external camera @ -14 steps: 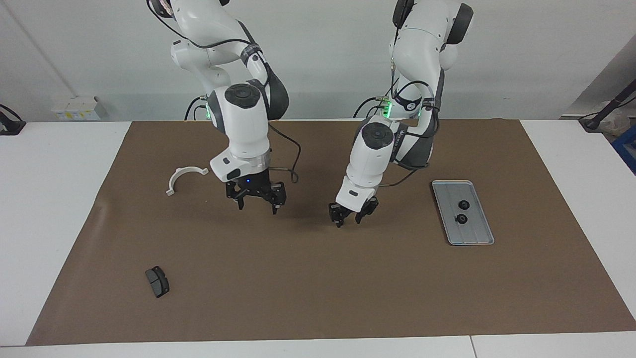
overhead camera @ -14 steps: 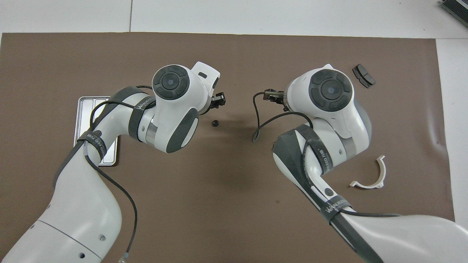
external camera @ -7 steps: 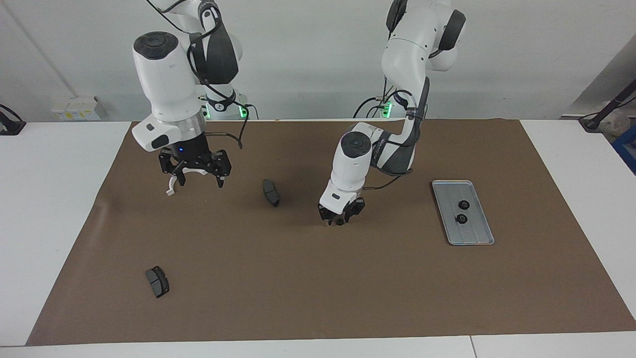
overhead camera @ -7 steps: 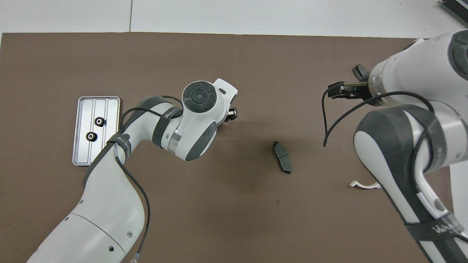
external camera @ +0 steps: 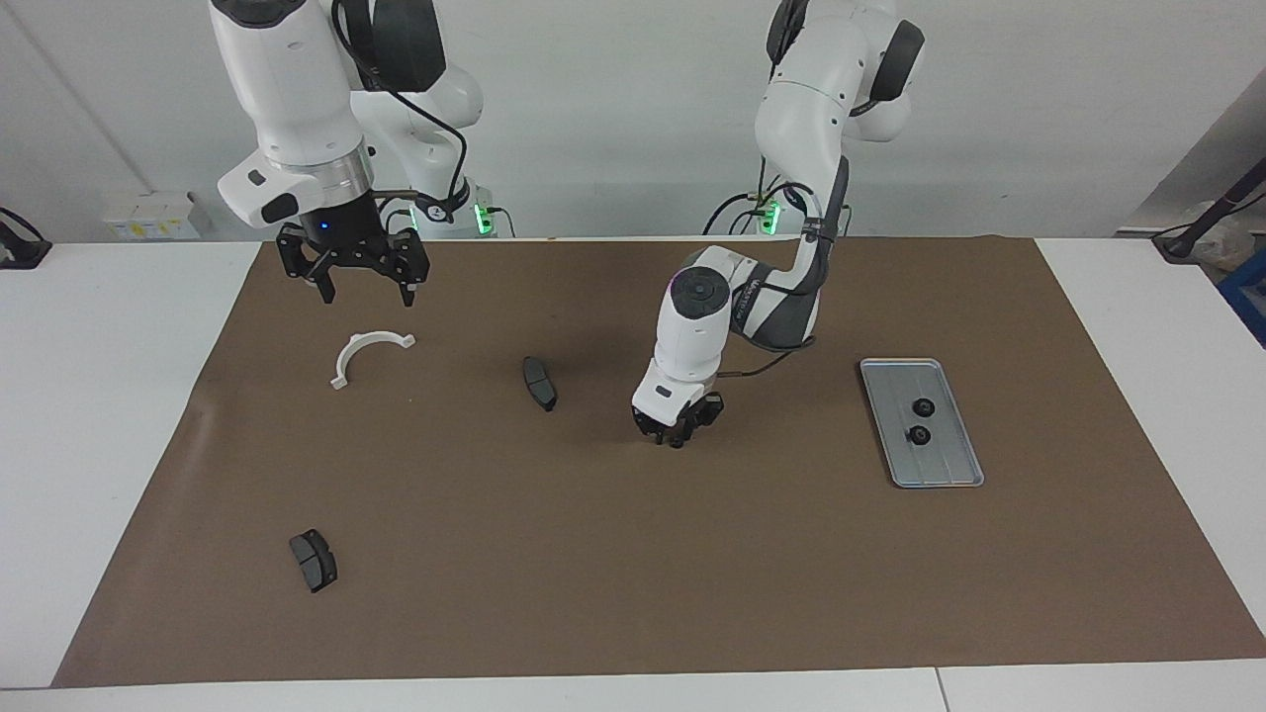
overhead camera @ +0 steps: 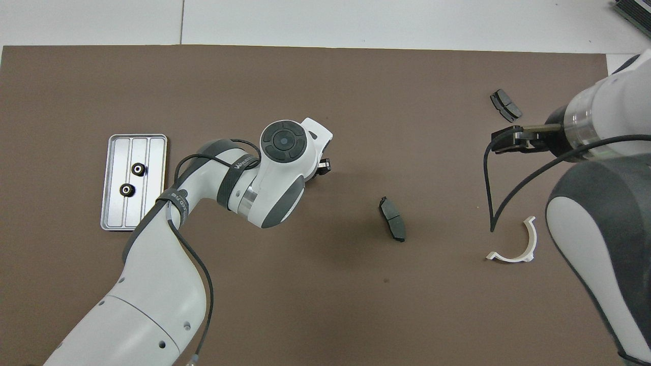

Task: Pick bearing gear from pile to tray

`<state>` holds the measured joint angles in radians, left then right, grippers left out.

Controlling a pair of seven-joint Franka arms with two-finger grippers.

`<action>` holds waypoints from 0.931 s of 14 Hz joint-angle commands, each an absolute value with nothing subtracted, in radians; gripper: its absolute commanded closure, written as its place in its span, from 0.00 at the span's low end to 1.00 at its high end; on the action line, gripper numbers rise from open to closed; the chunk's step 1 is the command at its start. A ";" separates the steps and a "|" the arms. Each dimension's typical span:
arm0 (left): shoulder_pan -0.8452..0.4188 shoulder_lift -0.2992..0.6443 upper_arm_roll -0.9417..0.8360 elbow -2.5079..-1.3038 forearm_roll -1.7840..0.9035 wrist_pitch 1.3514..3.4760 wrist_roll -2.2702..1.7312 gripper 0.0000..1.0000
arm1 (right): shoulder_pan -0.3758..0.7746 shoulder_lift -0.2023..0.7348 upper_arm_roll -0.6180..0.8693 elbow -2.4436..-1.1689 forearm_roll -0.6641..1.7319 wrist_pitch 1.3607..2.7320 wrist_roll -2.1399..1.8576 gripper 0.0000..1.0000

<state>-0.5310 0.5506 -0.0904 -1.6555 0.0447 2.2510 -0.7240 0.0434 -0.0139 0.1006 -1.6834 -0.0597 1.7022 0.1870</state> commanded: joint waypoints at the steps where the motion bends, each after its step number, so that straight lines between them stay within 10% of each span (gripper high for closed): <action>1: -0.555 0.540 -0.077 -1.687 0.051 2.250 -0.738 0.62 | 0.015 -0.064 0.107 -1.766 -0.018 1.715 0.156 0.00; 13: -0.552 0.540 -0.077 -1.683 0.051 2.252 -0.736 0.92 | 0.006 -0.066 0.107 -1.772 0.002 1.721 0.152 0.00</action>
